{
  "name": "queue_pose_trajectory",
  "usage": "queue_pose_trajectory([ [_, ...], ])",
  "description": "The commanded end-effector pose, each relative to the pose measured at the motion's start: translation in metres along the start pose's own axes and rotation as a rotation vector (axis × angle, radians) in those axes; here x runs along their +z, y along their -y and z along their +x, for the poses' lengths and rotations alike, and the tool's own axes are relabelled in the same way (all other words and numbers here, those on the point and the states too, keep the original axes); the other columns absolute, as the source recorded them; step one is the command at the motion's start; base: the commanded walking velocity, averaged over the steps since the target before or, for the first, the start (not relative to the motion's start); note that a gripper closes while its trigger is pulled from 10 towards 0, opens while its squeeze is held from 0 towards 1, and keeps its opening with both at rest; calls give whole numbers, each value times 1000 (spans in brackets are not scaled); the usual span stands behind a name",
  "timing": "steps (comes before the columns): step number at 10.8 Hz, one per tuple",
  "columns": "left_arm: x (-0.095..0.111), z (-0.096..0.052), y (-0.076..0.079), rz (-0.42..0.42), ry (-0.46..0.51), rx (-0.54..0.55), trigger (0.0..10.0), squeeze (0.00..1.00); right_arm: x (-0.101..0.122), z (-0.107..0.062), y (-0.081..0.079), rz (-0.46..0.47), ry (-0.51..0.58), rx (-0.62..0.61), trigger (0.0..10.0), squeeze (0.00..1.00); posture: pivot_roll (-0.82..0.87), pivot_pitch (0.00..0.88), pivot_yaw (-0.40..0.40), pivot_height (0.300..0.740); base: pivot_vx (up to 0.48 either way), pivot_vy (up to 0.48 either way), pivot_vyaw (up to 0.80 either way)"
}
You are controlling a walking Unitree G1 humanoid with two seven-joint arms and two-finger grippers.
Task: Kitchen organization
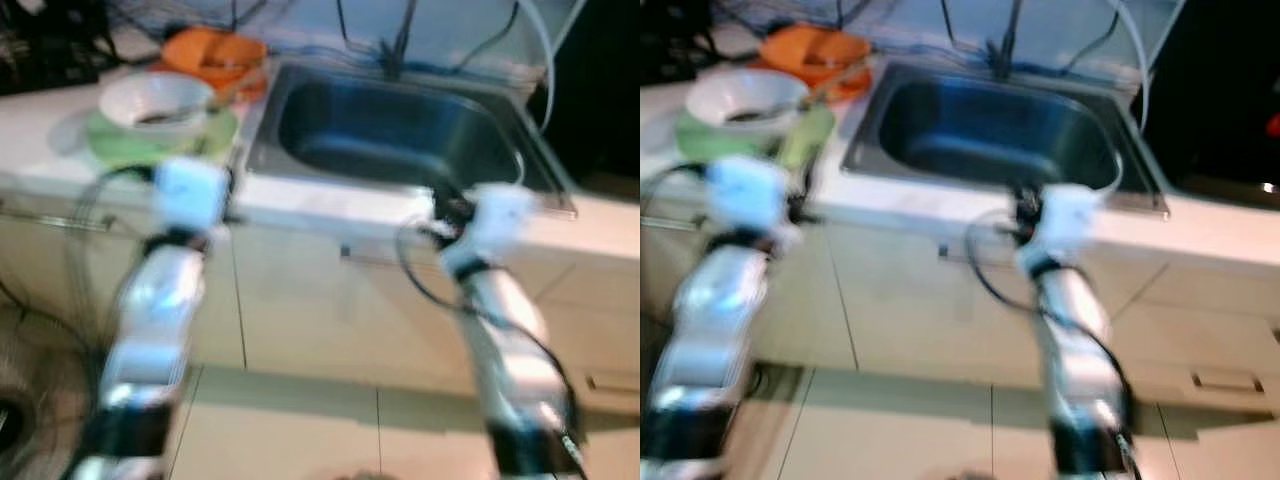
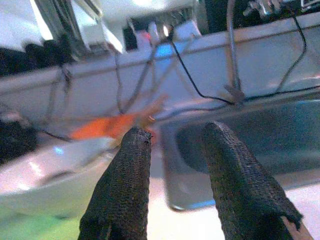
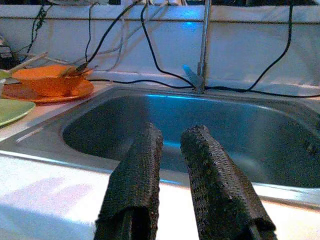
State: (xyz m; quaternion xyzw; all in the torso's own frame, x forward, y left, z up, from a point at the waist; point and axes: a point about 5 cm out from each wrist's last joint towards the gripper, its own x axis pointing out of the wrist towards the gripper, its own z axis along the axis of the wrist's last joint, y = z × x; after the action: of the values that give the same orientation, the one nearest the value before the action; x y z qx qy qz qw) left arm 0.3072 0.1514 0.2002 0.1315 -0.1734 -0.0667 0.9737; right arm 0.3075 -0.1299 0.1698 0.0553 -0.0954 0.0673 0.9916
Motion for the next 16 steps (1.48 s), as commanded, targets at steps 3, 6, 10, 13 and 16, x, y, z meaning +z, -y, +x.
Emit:
queue_pose_trajectory([
  [3,5,16,15,-30,1,-45,10000,0,3,19,-12,49,5,18,10000,0,-86,25,-97,740,0,0,0],
  [6,4,21,17,-12,9,-64,10000,0,0,21,-17,60,12,29,10000,0,-72,32,-99,740,87,0,150],
  [10,4,20,17,1,3,-78,10000,0,-4,21,-17,94,-3,21,10000,0,-73,38,-94,740,276,0,0],
  [13,4,21,19,5,3,-82,10000,0,-5,22,-14,103,-3,-13,10000,0,-73,38,-94,740,325,0,0],
  [16,4,21,19,2,3,-83,10000,0,-4,22,-14,105,0,-8,10000,0,-73,38,-94,740,355,0,0],
])
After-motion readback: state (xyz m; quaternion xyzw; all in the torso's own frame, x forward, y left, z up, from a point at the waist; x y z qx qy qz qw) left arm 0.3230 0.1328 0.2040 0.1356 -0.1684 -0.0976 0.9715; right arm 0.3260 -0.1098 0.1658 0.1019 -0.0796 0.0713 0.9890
